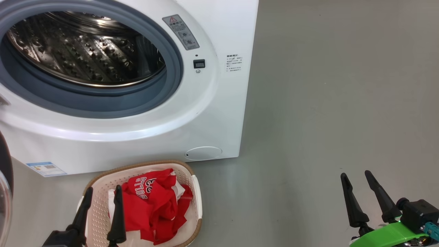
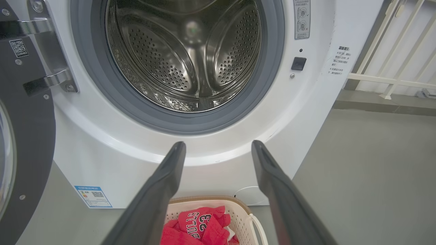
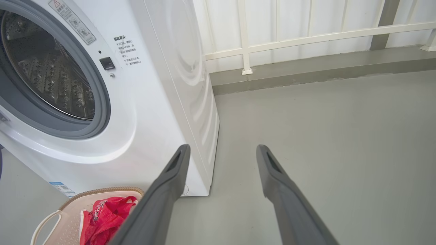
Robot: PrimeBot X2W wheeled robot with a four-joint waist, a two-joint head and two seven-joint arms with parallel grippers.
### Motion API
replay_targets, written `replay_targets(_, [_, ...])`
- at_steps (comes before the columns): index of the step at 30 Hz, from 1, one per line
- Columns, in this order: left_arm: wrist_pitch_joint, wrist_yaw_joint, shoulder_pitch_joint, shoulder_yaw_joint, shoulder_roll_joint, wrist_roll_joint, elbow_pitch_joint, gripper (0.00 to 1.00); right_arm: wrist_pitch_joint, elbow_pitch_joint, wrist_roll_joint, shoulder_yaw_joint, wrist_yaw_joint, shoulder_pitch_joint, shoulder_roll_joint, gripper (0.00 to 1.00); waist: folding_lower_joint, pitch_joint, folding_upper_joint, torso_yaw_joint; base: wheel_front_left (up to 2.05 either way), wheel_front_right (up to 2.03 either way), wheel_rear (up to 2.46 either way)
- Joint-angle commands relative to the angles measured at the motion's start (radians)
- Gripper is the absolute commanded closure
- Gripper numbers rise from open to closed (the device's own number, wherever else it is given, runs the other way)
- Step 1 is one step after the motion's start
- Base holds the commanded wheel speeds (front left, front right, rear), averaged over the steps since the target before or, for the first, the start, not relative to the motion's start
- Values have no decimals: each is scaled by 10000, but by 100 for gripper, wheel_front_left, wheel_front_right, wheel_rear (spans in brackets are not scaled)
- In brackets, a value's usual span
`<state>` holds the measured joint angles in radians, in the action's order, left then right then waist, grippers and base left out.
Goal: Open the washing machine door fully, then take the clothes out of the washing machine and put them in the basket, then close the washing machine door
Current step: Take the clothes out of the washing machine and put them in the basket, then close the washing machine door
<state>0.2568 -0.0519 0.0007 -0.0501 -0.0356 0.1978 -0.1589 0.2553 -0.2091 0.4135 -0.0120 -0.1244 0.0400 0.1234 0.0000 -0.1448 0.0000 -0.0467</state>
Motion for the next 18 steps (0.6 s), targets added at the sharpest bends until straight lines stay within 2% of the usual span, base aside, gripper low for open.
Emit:
replay_targets(1, [49, 98, -100, -314, -147, 34, 279, 0, 65, 238, -73, -186, -63, -60, 140, 0, 0, 0, 0, -3, 0, 0, 0])
replay_targets(10, [49, 202, -142, -287, -147, 8, 226, 0, 65, 212, -85, -163, -63, -58, 133, 0, 0, 45, 0, 13, -32, 32, 0])
replay_targets(18, [49, 198, -162, -289, -147, 20, 278, 0, 65, 212, -84, -135, -63, -70, 136, 0, 0, 7, 0, 70, -143, 143, 0])
